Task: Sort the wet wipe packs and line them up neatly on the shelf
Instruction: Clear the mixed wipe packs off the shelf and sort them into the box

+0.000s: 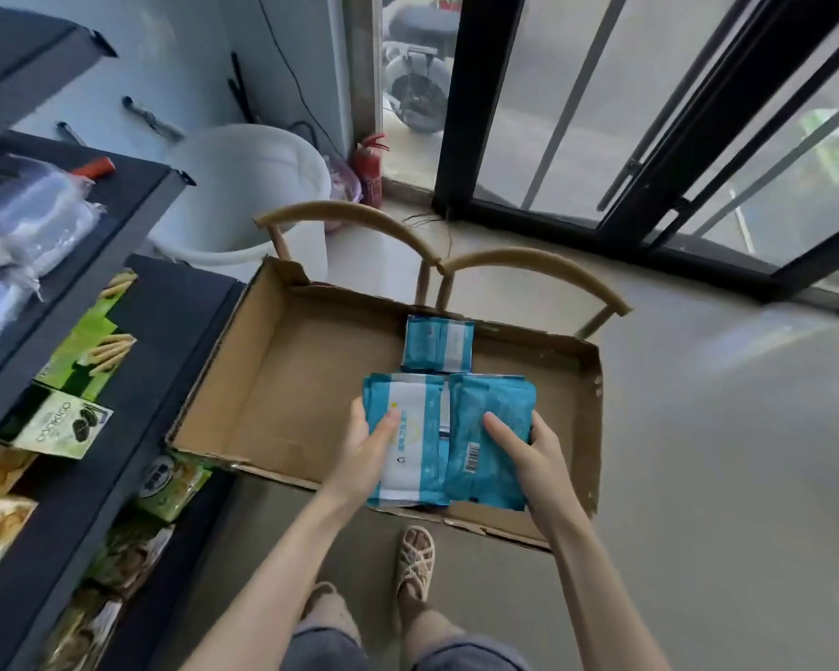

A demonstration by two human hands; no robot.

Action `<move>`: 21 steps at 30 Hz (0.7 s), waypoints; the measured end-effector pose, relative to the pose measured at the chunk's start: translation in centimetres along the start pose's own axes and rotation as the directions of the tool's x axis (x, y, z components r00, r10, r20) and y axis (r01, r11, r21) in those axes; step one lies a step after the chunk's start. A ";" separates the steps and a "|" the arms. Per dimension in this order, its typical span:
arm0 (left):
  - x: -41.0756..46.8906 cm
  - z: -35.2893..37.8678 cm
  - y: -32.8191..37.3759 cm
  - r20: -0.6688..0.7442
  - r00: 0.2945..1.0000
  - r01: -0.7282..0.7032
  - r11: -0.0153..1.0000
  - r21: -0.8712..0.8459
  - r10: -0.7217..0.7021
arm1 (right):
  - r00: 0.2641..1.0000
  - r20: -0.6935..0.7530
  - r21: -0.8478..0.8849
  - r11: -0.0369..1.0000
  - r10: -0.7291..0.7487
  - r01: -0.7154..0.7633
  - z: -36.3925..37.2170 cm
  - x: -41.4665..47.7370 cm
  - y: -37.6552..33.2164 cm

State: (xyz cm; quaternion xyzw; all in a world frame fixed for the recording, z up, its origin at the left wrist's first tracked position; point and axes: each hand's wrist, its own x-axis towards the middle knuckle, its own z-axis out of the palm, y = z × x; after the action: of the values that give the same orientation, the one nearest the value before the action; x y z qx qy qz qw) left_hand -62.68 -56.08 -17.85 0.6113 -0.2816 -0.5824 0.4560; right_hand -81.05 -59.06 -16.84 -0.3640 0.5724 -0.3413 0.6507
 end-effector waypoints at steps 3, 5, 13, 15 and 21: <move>2.9 2.1 -1.6 -0.031 0.999 0.021 0.998 0.061 -0.019 | 0.997 -0.036 0.034 0.997 0.071 -0.069 -2.0 3.0 1.1; 5.0 2.9 -2.7 -0.090 0.995 0.058 0.995 0.081 -0.050 | 0.992 -0.055 0.038 0.993 0.113 -0.111 -2.5 5.0 2.0; 16.7 2.9 -10.3 -0.231 0.951 0.246 0.953 0.174 -0.203 | 0.955 -0.145 0.054 0.966 0.259 -0.254 -2.2 16.8 9.0; 19.9 2.5 -12.5 -0.243 0.949 0.255 0.944 0.211 -0.202 | 0.944 -0.165 0.057 0.958 0.286 -0.280 -1.9 20.0 11.3; 28.8 0.8 -19.4 -0.259 0.939 0.292 0.919 0.263 -0.225 | 0.931 -0.207 0.012 0.952 0.301 -0.305 -1.0 29.3 18.6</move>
State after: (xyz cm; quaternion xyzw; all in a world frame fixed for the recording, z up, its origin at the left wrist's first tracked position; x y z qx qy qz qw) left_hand -62.43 -73.17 -48.06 0.7664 -0.2293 -0.5161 0.3060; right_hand -78.27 -75.07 -47.56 -0.2408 0.6895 -0.2670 0.6287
